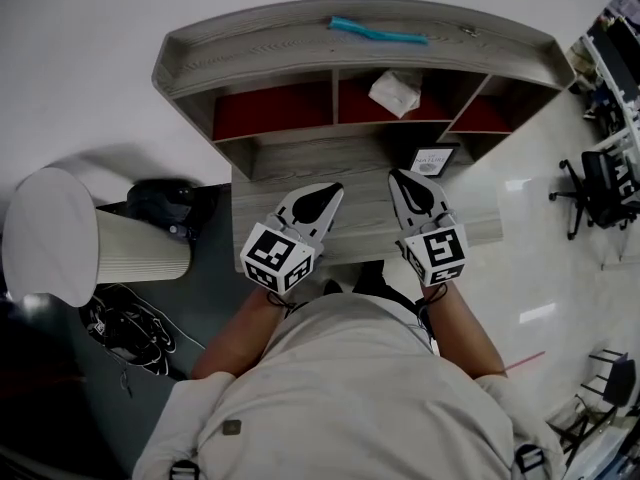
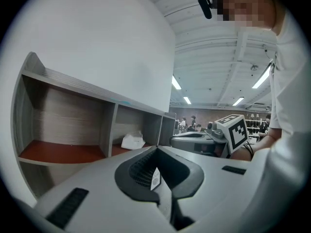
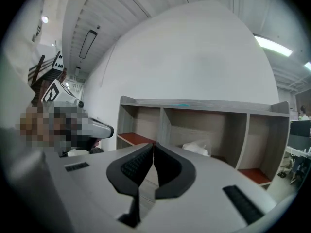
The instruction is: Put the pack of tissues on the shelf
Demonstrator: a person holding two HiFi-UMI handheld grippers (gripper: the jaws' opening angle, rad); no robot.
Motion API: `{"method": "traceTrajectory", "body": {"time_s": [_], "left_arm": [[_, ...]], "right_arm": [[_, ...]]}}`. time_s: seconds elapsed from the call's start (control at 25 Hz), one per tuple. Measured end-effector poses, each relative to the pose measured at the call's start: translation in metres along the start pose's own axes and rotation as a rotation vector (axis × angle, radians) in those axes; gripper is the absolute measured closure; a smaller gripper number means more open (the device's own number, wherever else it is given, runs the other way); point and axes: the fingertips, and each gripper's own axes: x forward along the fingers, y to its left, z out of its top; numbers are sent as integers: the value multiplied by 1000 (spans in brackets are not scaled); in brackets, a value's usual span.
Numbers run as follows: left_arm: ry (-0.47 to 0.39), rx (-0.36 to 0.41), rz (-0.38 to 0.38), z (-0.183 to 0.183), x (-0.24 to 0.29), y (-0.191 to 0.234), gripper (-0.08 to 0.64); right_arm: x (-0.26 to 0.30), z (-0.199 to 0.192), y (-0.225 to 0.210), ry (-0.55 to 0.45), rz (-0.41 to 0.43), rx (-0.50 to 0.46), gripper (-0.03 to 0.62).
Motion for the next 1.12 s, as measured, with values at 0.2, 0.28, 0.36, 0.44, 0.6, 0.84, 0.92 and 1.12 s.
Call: {"method": "traceTrajectory", "body": {"time_s": [0.2,0.28,0.36,0.44,0.6,0.84,0.92,1.12], "left_arm": [[-2,-8,-18,-3,-17,-5,543],[-4,-11,-21,-4,-22,-8,543],[-6,-16,-24,-6,-25,-10,543],[-6,-20,-26,-9,-28,-12,545],[-3,-27,-32,-12,-27,-19,544],[-11,-21,-50,-10,-17,-50,543],[-8,-20,-52,-12,-12,-63,543],[1,-26,-48,-19,0,-101,545]], "right_arm": [[-13,-1,22,9,19,0,571],[-19,-1,28,14,20,4,571],[-24,-1,31,18,17,5,571],[-30,-3,32,17,12,4,571],[-43,-2,33,7,12,2,572],[-77,-3,19,-9,6,-3,571],[-90,-2,16,-15,12,-1,572],[-128,-6,7,-18,42,1,572]]}}
